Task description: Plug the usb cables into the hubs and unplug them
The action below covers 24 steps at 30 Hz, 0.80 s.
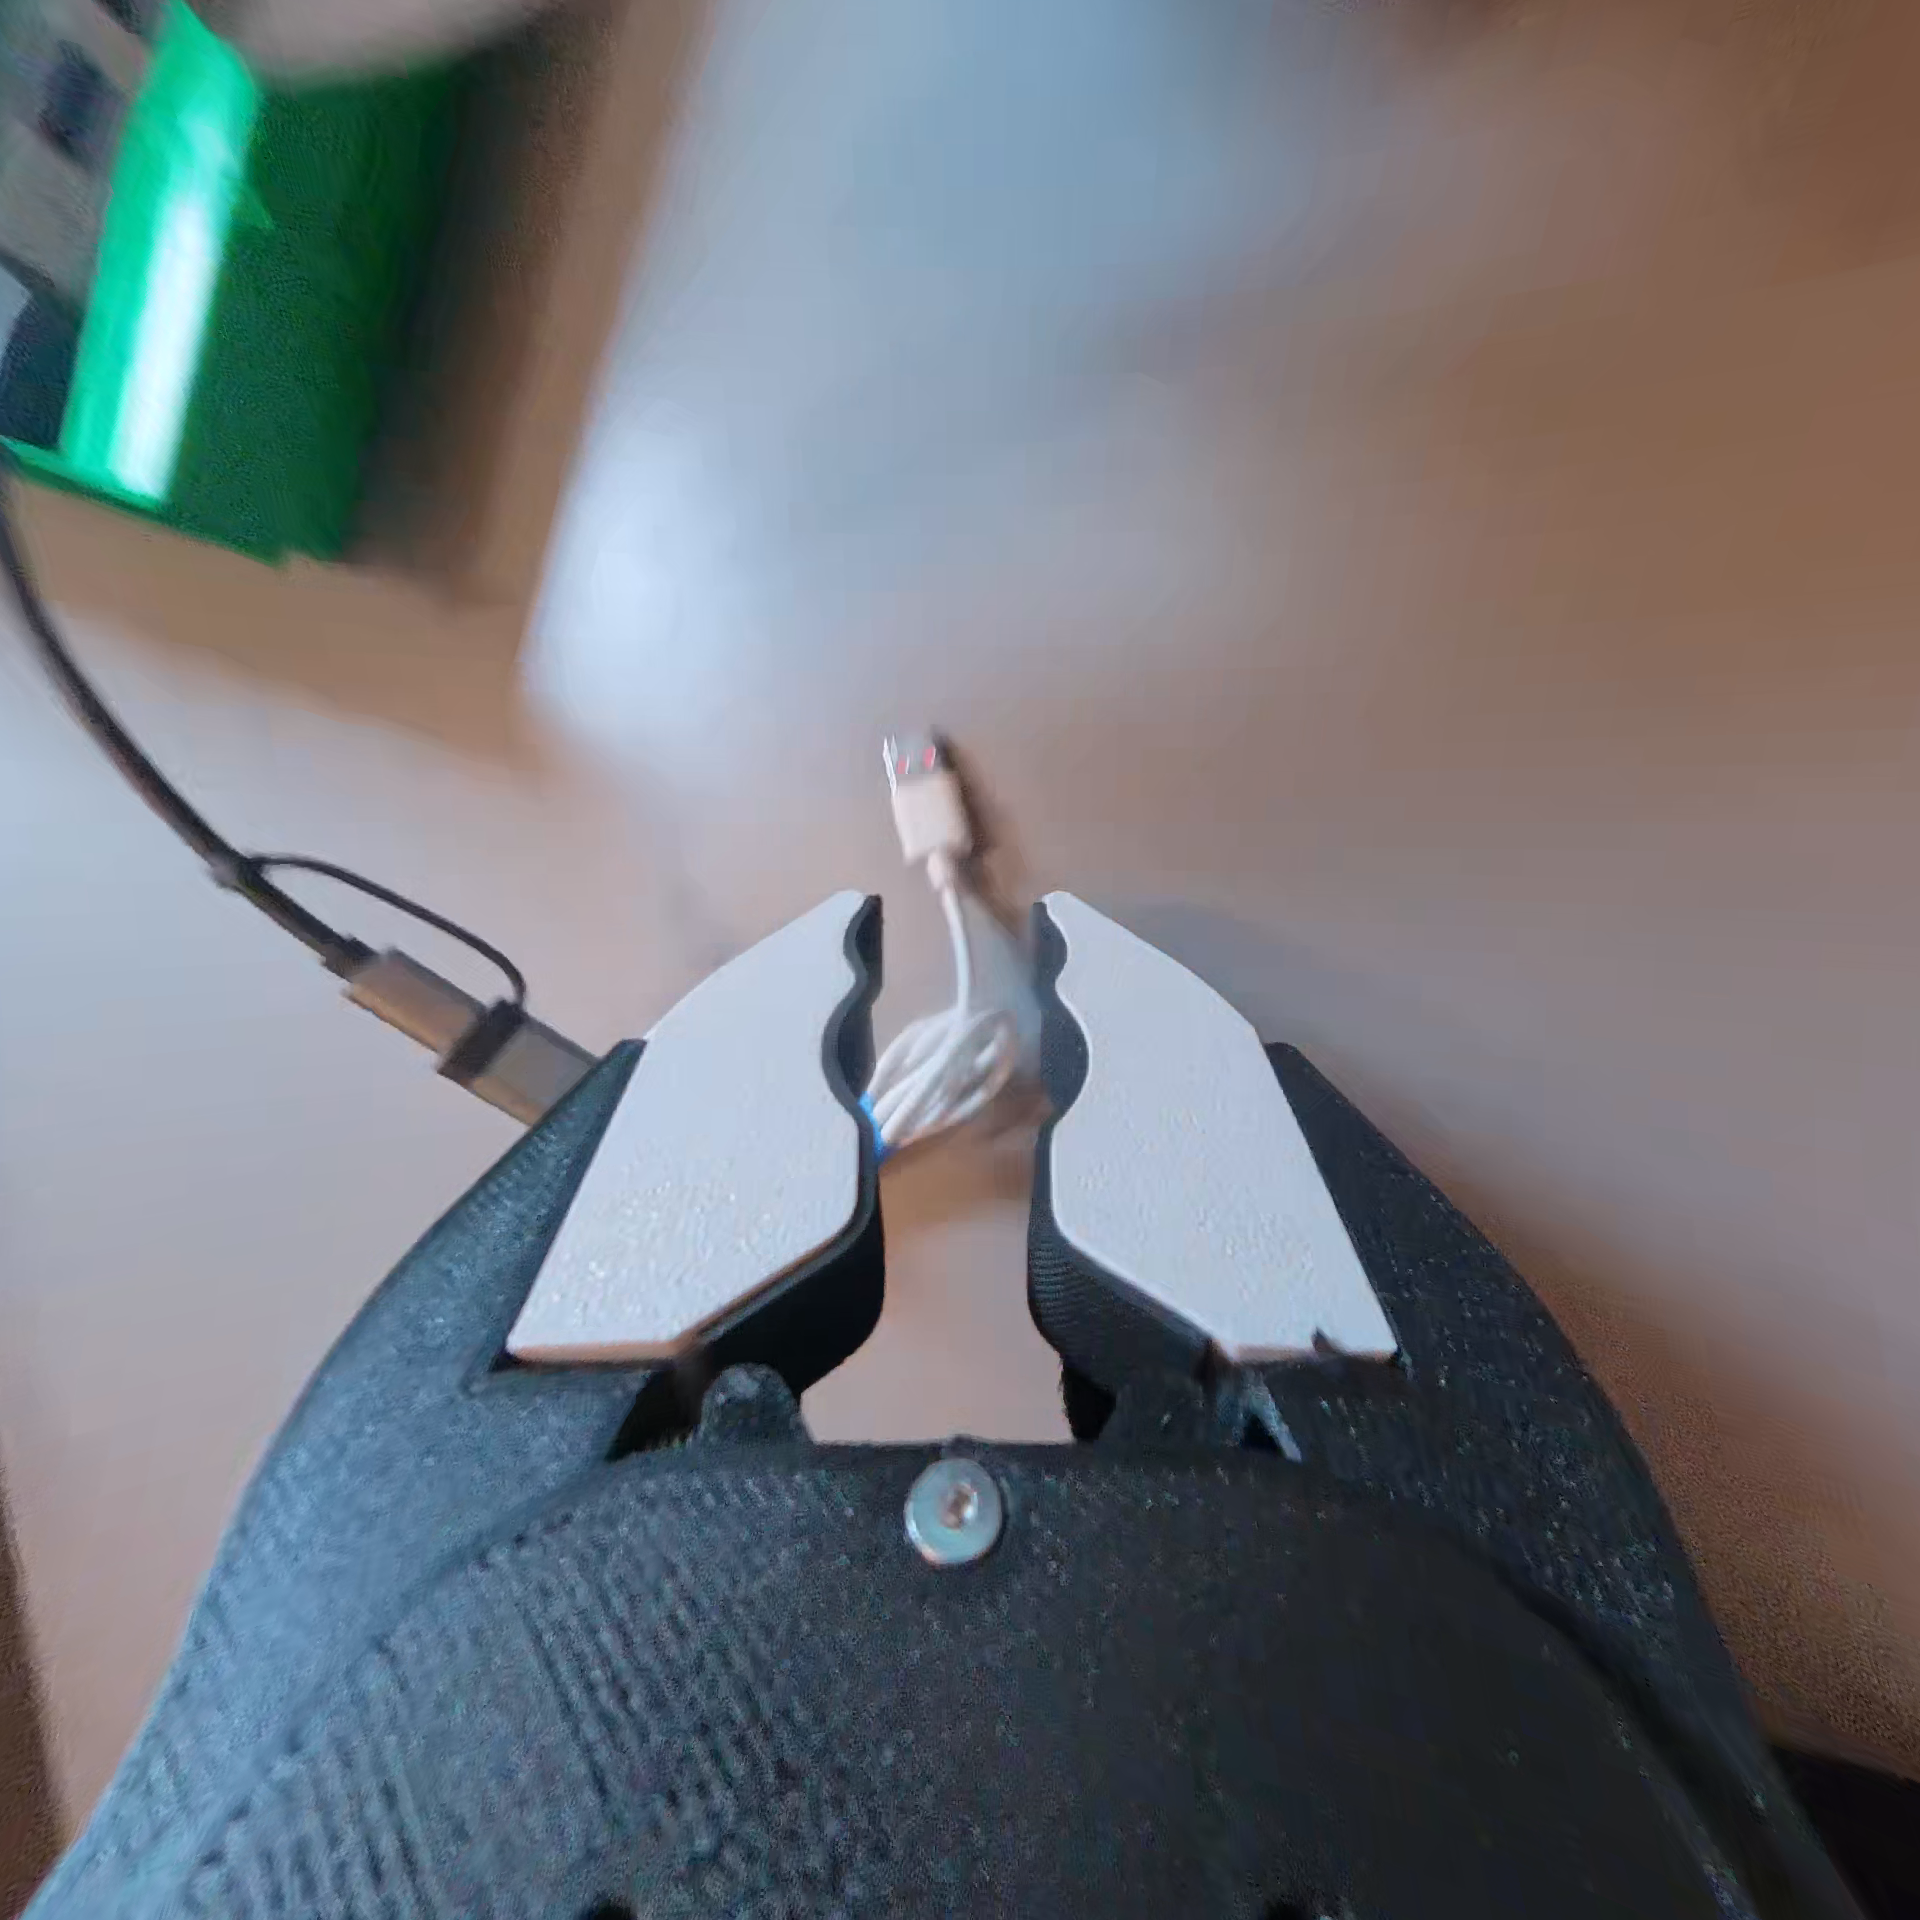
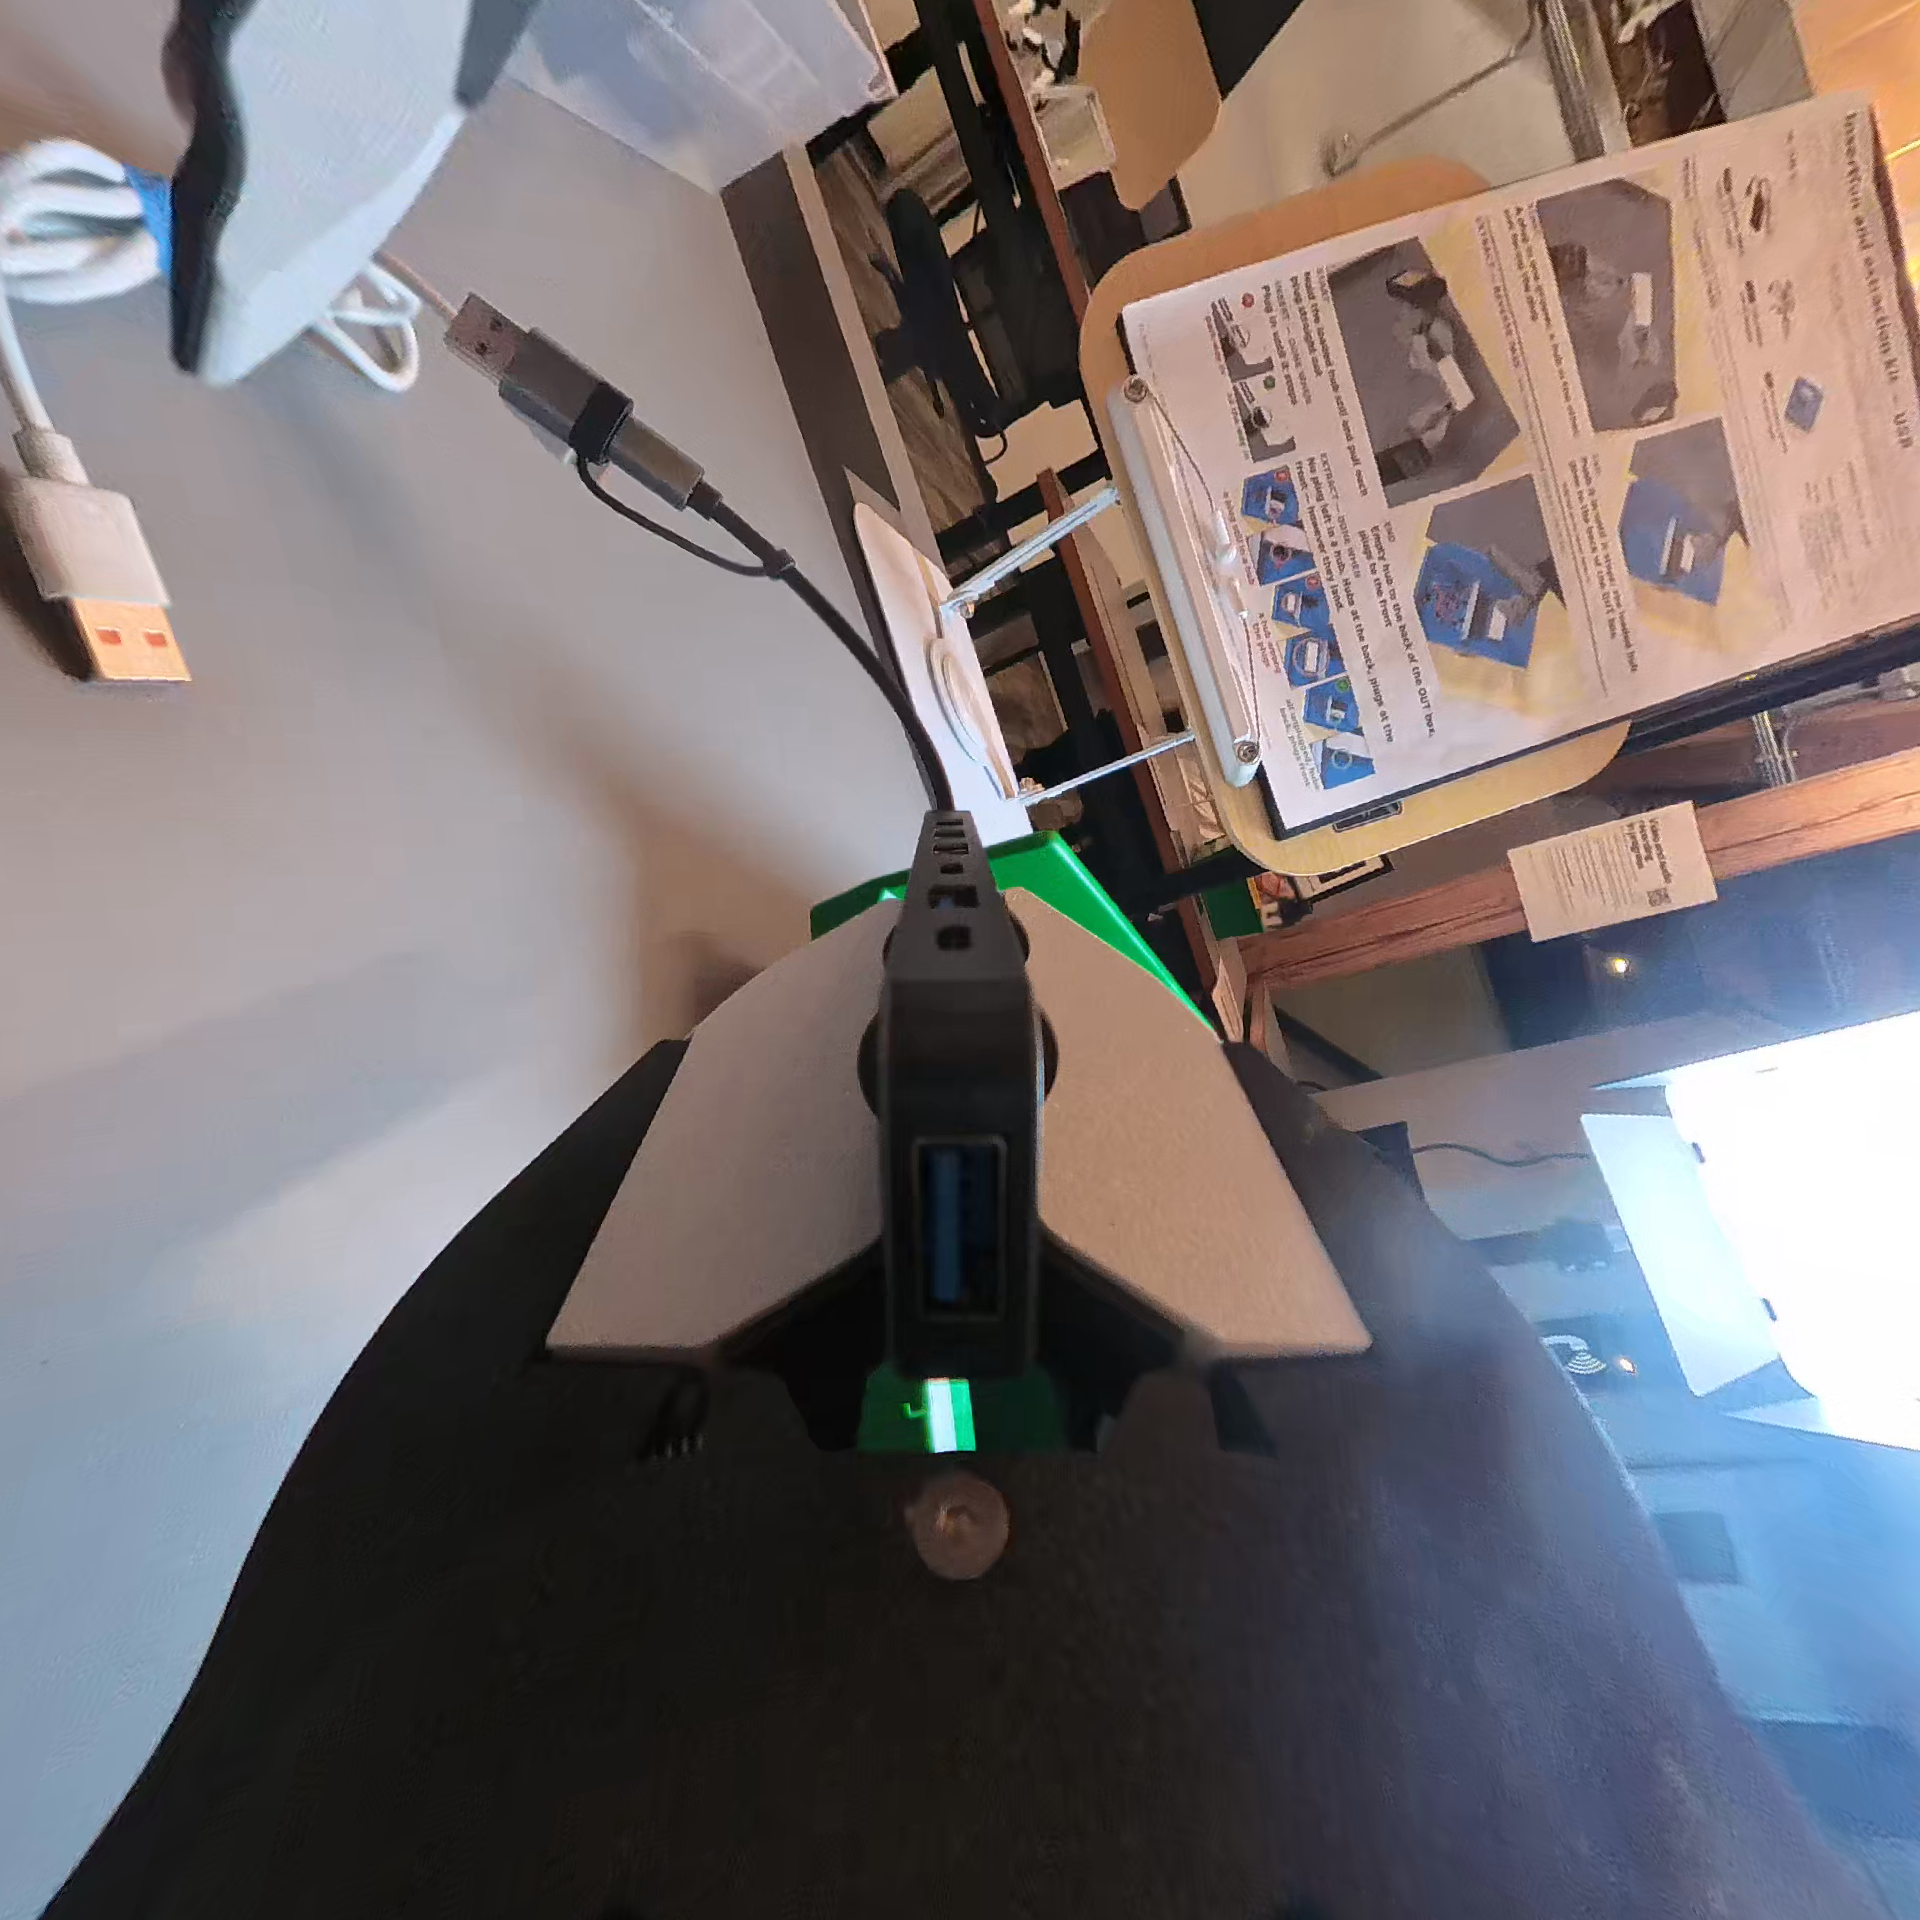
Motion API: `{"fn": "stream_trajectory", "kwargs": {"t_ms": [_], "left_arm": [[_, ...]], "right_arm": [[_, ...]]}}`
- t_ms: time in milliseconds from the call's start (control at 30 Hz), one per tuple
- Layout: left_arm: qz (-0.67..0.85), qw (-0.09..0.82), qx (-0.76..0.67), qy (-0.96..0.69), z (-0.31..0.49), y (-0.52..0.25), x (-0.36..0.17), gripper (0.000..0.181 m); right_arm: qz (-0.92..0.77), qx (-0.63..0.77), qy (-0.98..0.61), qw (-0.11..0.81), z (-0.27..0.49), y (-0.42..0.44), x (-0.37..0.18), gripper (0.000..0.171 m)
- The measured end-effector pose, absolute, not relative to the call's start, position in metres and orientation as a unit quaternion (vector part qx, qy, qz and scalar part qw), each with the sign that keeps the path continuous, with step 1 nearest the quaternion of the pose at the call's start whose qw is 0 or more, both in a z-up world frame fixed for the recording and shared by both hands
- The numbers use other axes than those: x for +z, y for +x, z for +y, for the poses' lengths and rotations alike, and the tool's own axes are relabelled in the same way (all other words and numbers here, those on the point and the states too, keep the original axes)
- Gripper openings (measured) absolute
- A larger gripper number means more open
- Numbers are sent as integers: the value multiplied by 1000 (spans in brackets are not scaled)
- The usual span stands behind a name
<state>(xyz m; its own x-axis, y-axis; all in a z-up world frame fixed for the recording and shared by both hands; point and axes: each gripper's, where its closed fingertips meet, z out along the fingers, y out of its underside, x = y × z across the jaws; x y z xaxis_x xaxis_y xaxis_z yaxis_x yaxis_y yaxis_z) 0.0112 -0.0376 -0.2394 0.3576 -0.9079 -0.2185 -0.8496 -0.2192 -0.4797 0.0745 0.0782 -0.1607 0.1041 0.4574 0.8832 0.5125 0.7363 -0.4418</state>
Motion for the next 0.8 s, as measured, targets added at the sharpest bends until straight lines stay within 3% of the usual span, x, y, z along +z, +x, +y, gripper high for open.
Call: {"fn": "stream_trajectory", "kwargs": {"t_ms": [33, 67, 233, 400, 600, 800], "left_arm": [[565, 246, -40, -786, -37, 8, -254, 32], [556, 241, -46, -794, -35, 11, -261, 34], [542, 287, -4, -790, -15, 16, -261, 12], [531, 303, -20, -791, -11, 27, -261, 26], [522, 320, -2, -791, -1, 27, -260, 15], [474, 392, -128, -778, -9, 35, -196, 15]], "right_arm": [[-669, -21, -364, 647, 79, 75, -161, 11], [-670, -19, -365, 646, 79, 75, -162, 11], [-673, 3, -371, 640, 76, 73, -164, 11], [-680, 21, -382, 626, 74, 70, -172, 11], [-682, -4, -389, 619, 75, 68, -177, 11], [-664, 92, -425, 608, 67, 66, -174, 11]]}}
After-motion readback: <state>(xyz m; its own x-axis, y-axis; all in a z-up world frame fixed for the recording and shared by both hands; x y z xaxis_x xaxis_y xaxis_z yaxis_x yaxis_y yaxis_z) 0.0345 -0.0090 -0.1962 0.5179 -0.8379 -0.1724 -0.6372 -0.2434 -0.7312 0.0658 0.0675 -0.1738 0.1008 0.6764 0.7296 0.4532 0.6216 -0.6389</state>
